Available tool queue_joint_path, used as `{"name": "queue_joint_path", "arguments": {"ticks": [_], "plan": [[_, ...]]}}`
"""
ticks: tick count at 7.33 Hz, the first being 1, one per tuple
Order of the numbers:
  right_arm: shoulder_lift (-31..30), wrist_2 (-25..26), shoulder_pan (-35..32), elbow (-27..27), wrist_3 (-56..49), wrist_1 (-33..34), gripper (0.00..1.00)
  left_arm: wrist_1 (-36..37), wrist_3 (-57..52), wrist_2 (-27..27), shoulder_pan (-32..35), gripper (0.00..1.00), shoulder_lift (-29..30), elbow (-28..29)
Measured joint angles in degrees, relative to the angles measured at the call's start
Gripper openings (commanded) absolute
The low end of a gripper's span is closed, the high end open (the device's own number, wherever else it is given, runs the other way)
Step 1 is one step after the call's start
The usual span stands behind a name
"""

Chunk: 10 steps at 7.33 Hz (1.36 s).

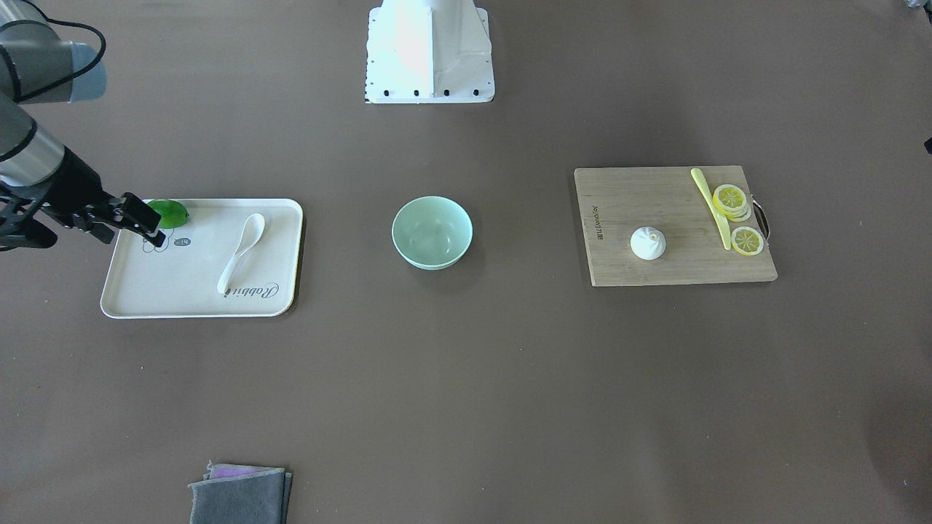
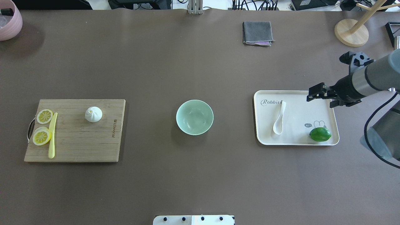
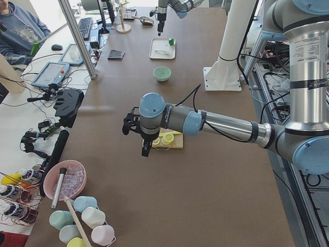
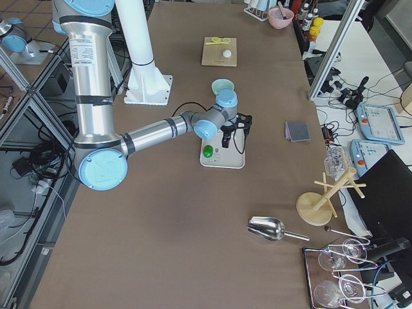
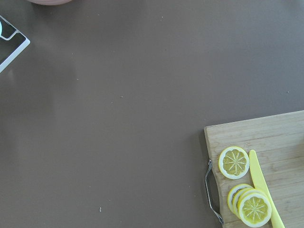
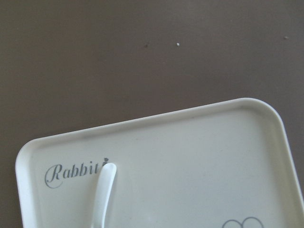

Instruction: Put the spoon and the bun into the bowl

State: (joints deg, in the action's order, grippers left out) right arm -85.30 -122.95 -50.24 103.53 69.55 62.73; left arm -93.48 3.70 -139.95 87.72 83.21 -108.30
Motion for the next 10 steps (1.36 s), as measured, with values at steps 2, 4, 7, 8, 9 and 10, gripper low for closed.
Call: {"name": "queue_joint_path", "arguments": {"ticks": [2, 4, 7, 8, 9, 10], "plan": [[3.3, 4.1, 5.8, -1.6, 6.4, -0.1, 0.88, 0.0, 0.1, 0.0, 0.0, 0.98, 0.3, 0.7], [5.9, 5.8, 8.3, -4.5, 8.1, -0.1, 0.78, -0.2, 1.3, 0.0, 0.0, 0.98, 0.5, 0.8], [7.5, 6.6, 9.4, -6.5, 8.6, -0.1, 0.67, -1.2, 1.8, -0.1, 0.0, 0.98, 0.4, 1.1], [7.8, 6.8, 9.5, -7.1, 8.6, -0.1, 0.49, -1.3, 1.8, -0.1, 0.0, 0.98, 0.3, 1.1], [8.0, 6.9, 9.5, -7.4, 8.6, -0.1, 0.19, -1.3, 1.8, -0.1, 0.0, 0.98, 0.3, 1.2], [8.0, 6.9, 9.5, -7.5, 8.9, -0.1, 0.17, -1.3, 1.8, -0.1, 0.0, 0.98, 0.3, 1.1]]}}
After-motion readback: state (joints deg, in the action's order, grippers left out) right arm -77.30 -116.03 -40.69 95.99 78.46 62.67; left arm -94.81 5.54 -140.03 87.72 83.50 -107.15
